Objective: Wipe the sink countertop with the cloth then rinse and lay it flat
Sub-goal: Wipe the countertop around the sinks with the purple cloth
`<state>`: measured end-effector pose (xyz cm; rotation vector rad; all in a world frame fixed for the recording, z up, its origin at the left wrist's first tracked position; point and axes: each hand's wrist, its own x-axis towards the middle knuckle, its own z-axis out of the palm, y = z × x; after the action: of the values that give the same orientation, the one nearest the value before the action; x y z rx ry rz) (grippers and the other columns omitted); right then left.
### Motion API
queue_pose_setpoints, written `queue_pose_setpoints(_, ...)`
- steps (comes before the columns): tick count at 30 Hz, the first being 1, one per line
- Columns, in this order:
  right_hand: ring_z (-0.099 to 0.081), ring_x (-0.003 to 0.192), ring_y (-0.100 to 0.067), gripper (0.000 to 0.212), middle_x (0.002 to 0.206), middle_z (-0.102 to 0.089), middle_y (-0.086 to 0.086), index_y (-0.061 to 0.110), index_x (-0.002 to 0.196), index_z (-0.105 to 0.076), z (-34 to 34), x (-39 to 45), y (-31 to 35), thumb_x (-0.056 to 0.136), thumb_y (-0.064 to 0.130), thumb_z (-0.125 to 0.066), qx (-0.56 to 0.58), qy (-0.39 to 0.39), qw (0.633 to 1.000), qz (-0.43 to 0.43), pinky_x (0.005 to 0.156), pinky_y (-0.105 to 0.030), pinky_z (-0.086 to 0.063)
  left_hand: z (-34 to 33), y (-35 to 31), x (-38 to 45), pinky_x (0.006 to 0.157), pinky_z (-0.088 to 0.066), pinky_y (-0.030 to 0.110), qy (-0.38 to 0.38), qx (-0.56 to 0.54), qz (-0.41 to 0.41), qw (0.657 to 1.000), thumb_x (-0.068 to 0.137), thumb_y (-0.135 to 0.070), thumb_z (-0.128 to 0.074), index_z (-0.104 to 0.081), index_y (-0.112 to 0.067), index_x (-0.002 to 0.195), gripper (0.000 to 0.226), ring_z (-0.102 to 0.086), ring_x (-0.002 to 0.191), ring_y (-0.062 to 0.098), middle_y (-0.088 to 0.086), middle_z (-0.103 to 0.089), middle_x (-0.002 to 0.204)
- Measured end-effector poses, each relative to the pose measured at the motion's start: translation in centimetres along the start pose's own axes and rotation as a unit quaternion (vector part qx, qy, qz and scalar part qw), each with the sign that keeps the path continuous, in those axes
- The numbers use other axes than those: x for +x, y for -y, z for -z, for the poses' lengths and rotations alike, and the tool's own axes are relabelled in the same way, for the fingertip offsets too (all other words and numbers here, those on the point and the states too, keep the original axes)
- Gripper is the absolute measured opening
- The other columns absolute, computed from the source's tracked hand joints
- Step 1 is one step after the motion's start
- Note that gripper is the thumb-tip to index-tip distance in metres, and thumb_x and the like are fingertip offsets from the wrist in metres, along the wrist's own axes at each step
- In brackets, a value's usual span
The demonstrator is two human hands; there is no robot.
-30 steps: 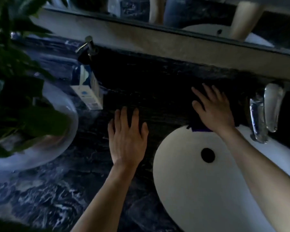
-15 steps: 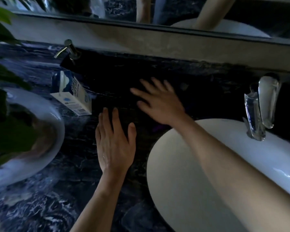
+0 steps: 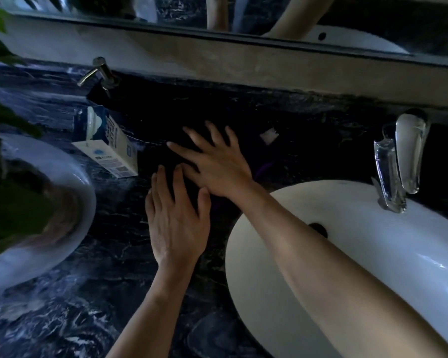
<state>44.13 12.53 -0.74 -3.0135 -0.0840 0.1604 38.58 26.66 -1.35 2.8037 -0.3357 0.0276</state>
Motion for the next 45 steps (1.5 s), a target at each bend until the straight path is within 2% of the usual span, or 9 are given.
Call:
queue_pose_setpoints(2, -0.012, 0.157, -0.028, 0.052, 0.168, -0.021, 0.013, 0.058, 0.152, -0.025, 0.3, -0.9, -1.9, 0.1, 0.066, -0.024, 0.007, -0.014, 1.0, -0.015, 0.119, -0.069, -0.003, 0.0, 0.1, 0.0, 0.121, -0.025, 0.048, -0.002, -0.005, 0.006, 1.0, 0.103, -0.056, -0.021, -0.025, -0.012, 0.156, 0.069, -0.03, 0.148, 0.036, 0.02, -0.021, 0.164)
queue_pose_setpoints(7, -0.011, 0.156, -0.027, 0.056, 0.169, -0.018, 0.01, 0.059, 0.152, -0.02, 1.1, -8.6, -12.8, 0.097, 0.068, -0.019, 0.036, -0.023, 0.966, -0.255, 0.122, -0.066, -0.004, 0.1, 0.1, 0.0, 0.121, -0.025, 0.051, 0.002, 0.001, 0.006, 1.0, 0.104, -0.056, -0.021, -0.028, -0.011, 0.155, 0.068, -0.028, 0.148, 0.037, 0.022, -0.024, 0.162)
queue_pose_setpoints(11, -0.008, 0.156, -0.033, 0.056, 0.17, -0.016, 0.008, 0.057, 0.153, -0.017, 0.7, -6.9, -10.3, 0.098, 0.064, -0.025, 0.04, -0.034, 0.948, -0.313, 0.121, -0.066, -0.004, 0.2, -0.4, 0.0, 0.121, -0.024, 0.051, 0.005, -0.001, 0.006, 1.0, 0.104, -0.055, -0.02, -0.026, -0.012, 0.155, 0.067, -0.025, 0.15, 0.037, 0.02, -0.026, 0.162)
queue_pose_setpoints(19, -0.009, 0.157, -0.031, 0.054, 0.17, -0.017, 0.009, 0.056, 0.154, -0.021, -0.5, -1.8, 0.3, 0.1, 0.065, -0.023, -0.004, -0.007, 1.0, -0.008, 0.117, -0.069, -0.003, 0.2, 0.0, 0.0, 0.121, -0.026, 0.047, -0.022, -0.044, 0.018, 0.999, 0.104, -0.051, -0.024, -0.025, -0.013, 0.156, 0.064, -0.032, 0.146, 0.035, 0.019, -0.026, 0.162)
queue_pose_setpoints(25, -0.011, 0.157, -0.028, 0.057, 0.171, -0.014, 0.007, 0.059, 0.153, -0.018, 0.4, -9.1, -12.7, 0.096, 0.069, -0.017, 0.018, -0.025, 0.975, -0.218, 0.123, -0.063, -0.008, 0.0, 0.0, 0.0, 0.121, -0.026, 0.05, -0.014, -0.039, 0.022, 0.999, 0.104, -0.054, -0.023, -0.025, -0.013, 0.156, 0.066, -0.032, 0.146, 0.037, 0.02, -0.027, 0.162)
queue_pose_setpoints(30, -0.005, 0.157, -0.029, 0.053, 0.172, -0.009, 0.008, 0.059, 0.153, -0.015, 0.7, -8.0, -11.5, 0.101, 0.062, -0.026, 0.031, -0.031, 0.956, -0.29, 0.123, -0.06, -0.005, 0.3, -0.3, 0.0, 0.121, -0.026, 0.051, -0.014, -0.071, 0.02, 0.997, 0.104, -0.053, -0.025, -0.026, -0.013, 0.156, 0.066, -0.031, 0.145, 0.037, 0.021, -0.027, 0.161)
queue_pose_setpoints(38, -0.001, 0.157, -0.034, 0.061, 0.172, -0.006, 0.007, 0.053, 0.156, -0.01, -0.5, -5.6, 4.0, 0.099, 0.062, -0.027, -0.029, 0.013, 0.999, -0.038, 0.12, -0.066, -0.004, 1.7, 1.5, -1.1, 0.121, -0.028, 0.049, -0.038, -0.304, 0.034, 0.951, 0.1, -0.045, -0.031, -0.037, -0.012, 0.152, 0.061, -0.025, 0.15, 0.027, 0.012, -0.026, 0.163)
queue_pose_setpoints(42, 0.0, 0.157, -0.036, 0.071, 0.172, -0.009, 0.004, 0.035, 0.159, -0.024, -2.2, -11.8, 10.7, 0.094, 0.057, -0.041, -0.03, 0.029, 0.999, 0.012, 0.12, -0.067, -0.004, 3.0, 5.6, -4.8, 0.119, -0.026, 0.056, -0.03, -0.228, 0.033, 0.973, 0.098, -0.047, -0.029, -0.044, -0.009, 0.149, 0.064, -0.031, 0.146, 0.039, 0.023, -0.033, 0.158)
queue_pose_setpoints(45, -0.004, 0.157, -0.036, 0.075, 0.17, -0.019, 0.001, 0.03, 0.161, -0.023, -3.3, -16.9, 15.1, 0.094, 0.057, -0.043, -0.002, 0.017, 1.0, 0.02, 0.121, -0.065, -0.004, 4.1, 8.0, -9.2, 0.123, -0.014, 0.053, 0.035, -0.132, 0.017, 0.99, 0.094, -0.053, -0.025, -0.045, -0.018, 0.149, 0.067, -0.025, 0.15, 0.031, 0.015, -0.032, 0.161)
